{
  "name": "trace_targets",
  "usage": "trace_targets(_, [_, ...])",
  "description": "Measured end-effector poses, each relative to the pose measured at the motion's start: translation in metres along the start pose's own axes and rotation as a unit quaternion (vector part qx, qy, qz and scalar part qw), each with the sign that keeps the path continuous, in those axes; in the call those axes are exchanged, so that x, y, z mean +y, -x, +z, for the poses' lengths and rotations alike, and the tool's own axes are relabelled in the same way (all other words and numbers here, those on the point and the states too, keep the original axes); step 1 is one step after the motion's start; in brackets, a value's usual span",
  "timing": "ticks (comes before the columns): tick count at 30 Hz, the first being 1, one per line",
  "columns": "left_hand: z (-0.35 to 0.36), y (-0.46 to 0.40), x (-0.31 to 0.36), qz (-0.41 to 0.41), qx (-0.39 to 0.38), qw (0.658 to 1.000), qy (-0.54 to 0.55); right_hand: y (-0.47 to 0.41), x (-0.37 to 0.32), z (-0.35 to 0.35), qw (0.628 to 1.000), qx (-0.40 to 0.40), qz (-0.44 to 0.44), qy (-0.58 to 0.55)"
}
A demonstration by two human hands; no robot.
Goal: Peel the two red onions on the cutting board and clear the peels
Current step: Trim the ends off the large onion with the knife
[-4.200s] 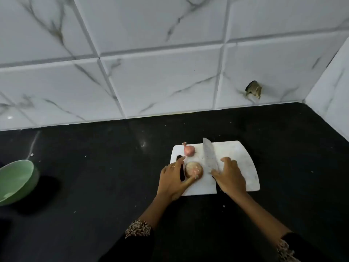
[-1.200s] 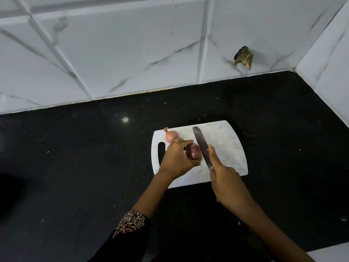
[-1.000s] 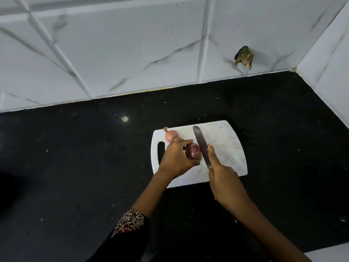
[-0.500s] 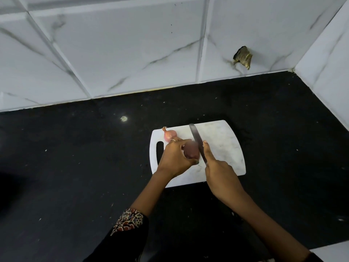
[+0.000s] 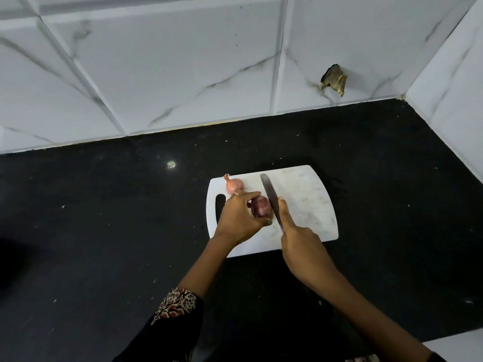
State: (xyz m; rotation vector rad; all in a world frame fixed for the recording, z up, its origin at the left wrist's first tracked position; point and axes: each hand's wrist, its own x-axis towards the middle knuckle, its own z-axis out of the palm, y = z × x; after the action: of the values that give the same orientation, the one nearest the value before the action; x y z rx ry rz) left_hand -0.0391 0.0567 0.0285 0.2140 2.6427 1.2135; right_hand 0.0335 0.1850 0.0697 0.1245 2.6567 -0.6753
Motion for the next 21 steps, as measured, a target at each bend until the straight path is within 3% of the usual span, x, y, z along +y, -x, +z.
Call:
trace_targets(6, [0.002, 0.002, 0.013, 0.034, -0.003, 0.999, -0.005, -0.011, 0.008, -0.004, 1.000, 0.007, 0.004, 0.016])
trace_targets(12, [0.005, -0.001, 0.007, 0.029, 0.003, 1.000, -0.008, 0.003, 0.014, 0.012, 0.999, 0.002, 0.016, -0.047])
trace_targets(17, [0.006, -0.001, 0.002, 0.024, -0.002, 1.000, -0.012, -0.007, 0.008, 0.006, 0.997, 0.057, 0.008, -0.051])
trace_targets(21, [0.005, -0.002, 0.000, 0.020, -0.001, 1.000, 0.001, -0.006, 0.009, 0.005, 0.997, 0.026, 0.008, -0.066])
